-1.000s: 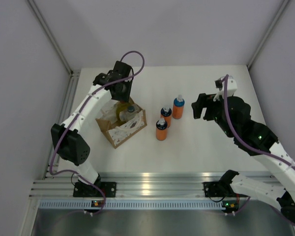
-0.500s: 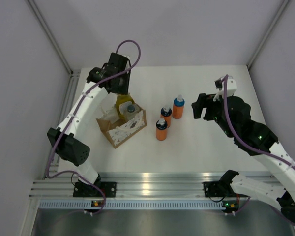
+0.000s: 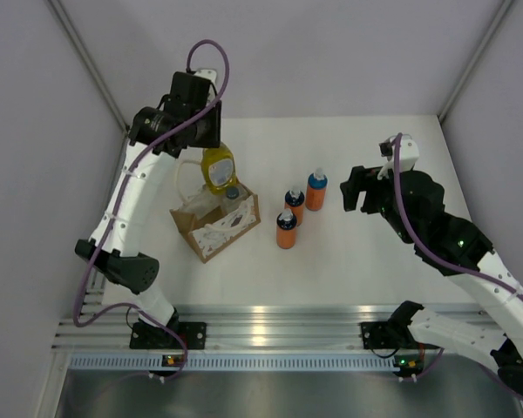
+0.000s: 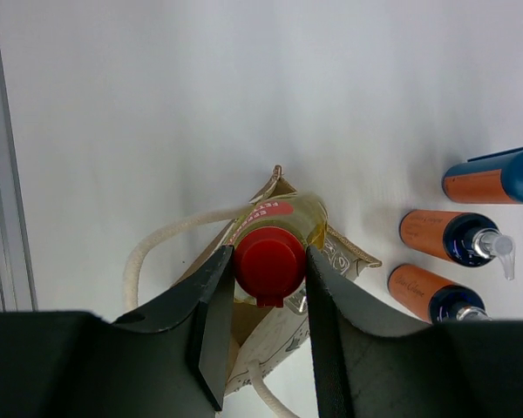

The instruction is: Take the personal care products out of the canvas bag

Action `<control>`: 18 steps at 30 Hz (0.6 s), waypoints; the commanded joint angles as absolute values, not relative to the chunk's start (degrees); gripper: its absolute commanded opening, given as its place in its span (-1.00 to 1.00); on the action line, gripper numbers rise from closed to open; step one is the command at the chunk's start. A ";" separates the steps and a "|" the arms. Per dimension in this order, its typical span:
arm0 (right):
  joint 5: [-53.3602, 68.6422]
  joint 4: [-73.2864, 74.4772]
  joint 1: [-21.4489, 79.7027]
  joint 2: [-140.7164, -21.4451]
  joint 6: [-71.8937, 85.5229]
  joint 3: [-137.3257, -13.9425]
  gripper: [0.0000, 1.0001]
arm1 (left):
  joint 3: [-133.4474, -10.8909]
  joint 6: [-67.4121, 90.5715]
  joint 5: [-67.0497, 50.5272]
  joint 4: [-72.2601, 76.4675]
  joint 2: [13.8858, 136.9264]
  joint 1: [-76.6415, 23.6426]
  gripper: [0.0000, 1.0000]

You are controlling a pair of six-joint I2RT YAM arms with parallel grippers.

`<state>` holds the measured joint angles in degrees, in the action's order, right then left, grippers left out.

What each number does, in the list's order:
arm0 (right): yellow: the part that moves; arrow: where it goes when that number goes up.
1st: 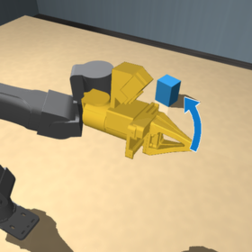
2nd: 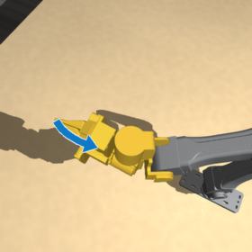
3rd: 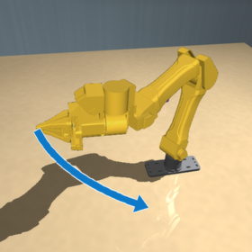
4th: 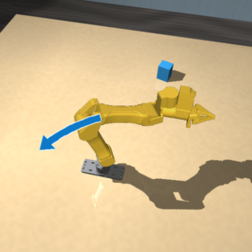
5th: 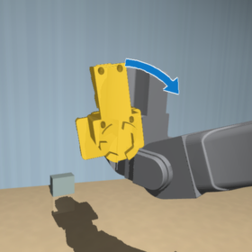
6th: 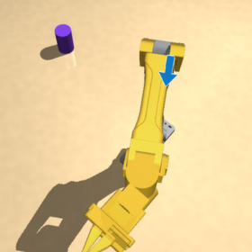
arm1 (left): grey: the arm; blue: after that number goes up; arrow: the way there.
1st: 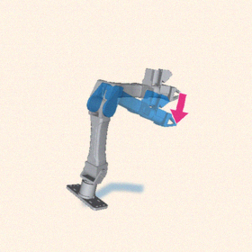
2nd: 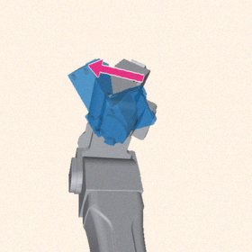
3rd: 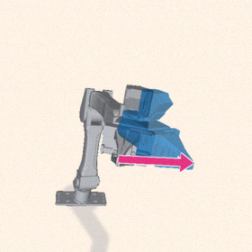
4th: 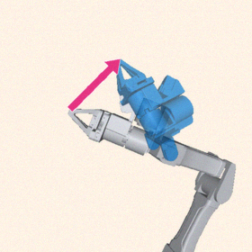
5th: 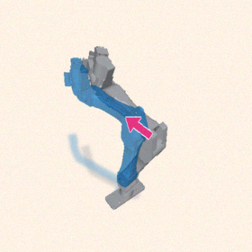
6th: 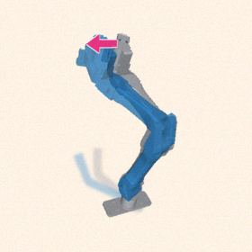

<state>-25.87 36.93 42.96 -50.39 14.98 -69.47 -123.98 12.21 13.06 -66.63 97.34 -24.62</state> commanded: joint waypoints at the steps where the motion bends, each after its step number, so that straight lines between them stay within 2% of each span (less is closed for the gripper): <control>1: -26.54 37.35 42.19 -50.45 13.97 -72.16 0.54 | -130.33 13.97 13.71 -61.96 93.34 -24.43 -1.00; 9: -26.28 37.35 42.19 -51.24 13.71 -72.16 0.54 | -137.81 15.38 9.23 -61.70 96.24 -24.35 -1.00; 18: -26.19 37.35 42.19 -51.24 13.97 -71.63 0.54 | -135.79 15.64 3.61 -51.43 97.91 -24.61 -1.00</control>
<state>-25.85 36.93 42.96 -51.29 14.52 -69.49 -134.78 14.37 6.68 -65.60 98.06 -24.58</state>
